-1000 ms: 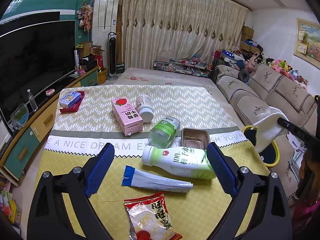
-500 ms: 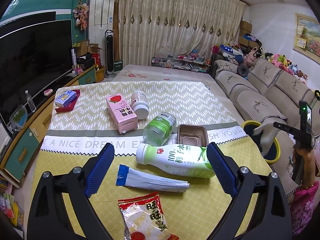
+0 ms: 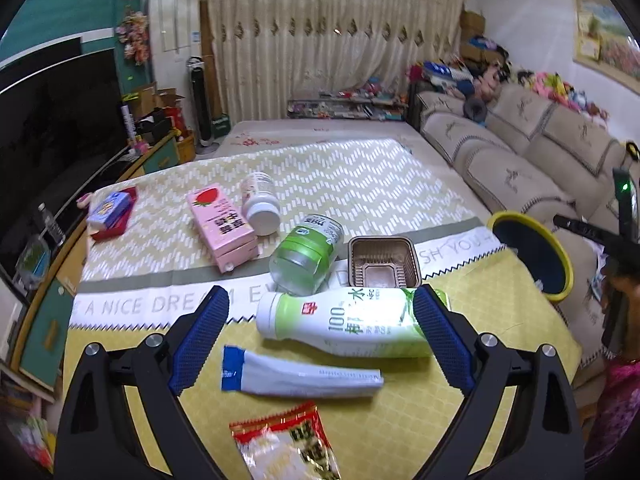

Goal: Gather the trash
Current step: 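Carry the tissue into the bin and open the right gripper, then move the left gripper to the green-lidded clear jar and grasp it, then carry the jar over the yellow-rimmed bin and open the left gripper, then move the right gripper to the brown plastic tray and grasp it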

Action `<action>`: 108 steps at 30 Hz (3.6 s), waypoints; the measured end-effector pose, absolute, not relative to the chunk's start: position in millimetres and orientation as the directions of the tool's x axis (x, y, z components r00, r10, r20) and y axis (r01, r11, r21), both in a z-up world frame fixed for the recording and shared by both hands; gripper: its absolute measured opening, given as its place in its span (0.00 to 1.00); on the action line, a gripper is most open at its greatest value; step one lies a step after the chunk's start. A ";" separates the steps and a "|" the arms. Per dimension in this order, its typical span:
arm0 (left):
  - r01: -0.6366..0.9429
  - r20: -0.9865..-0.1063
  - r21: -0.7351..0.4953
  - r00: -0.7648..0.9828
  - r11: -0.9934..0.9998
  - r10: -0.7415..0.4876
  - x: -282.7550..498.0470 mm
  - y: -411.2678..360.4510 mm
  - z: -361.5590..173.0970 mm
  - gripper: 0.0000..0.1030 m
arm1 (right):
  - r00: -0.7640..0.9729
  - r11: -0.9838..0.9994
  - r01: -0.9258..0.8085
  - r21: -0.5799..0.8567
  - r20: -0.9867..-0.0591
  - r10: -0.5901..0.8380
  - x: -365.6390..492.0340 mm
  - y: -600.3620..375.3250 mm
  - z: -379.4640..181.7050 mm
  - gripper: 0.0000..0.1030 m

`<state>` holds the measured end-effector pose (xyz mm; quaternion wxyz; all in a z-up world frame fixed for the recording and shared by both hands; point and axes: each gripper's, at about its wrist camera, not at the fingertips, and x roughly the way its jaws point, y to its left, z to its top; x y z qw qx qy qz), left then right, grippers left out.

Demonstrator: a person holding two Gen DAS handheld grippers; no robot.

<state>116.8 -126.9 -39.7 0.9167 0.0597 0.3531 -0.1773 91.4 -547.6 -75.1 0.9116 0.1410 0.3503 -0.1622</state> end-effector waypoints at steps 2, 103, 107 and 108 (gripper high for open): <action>0.402 -0.675 -0.029 0.667 0.915 -0.315 128.1 -128.9 -42.5 0.82 | 0.704 0.910 0.387 0.147 -0.684 -0.189 90.9 -544.6 -75.1 0.46; 0.712 -0.614 0.019 0.562 0.702 -0.554 119.6 -353.9 18.7 0.84 | 0.700 0.901 0.406 0.151 -0.685 -0.201 30.4 -565.4 -87.6 0.56; 0.597 -0.574 0.065 0.678 0.800 -0.459 108.7 -282.6 26.4 0.85 | 0.721 0.947 0.266 0.181 -0.689 -0.071 59.0 -518.8 -88.3 0.56; 0.558 -0.564 0.076 0.708 0.827 -0.425 106.0 -263.7 26.1 0.85 | 0.718 0.956 0.237 0.173 -0.694 -0.053 66.4 -505.9 -88.9 0.56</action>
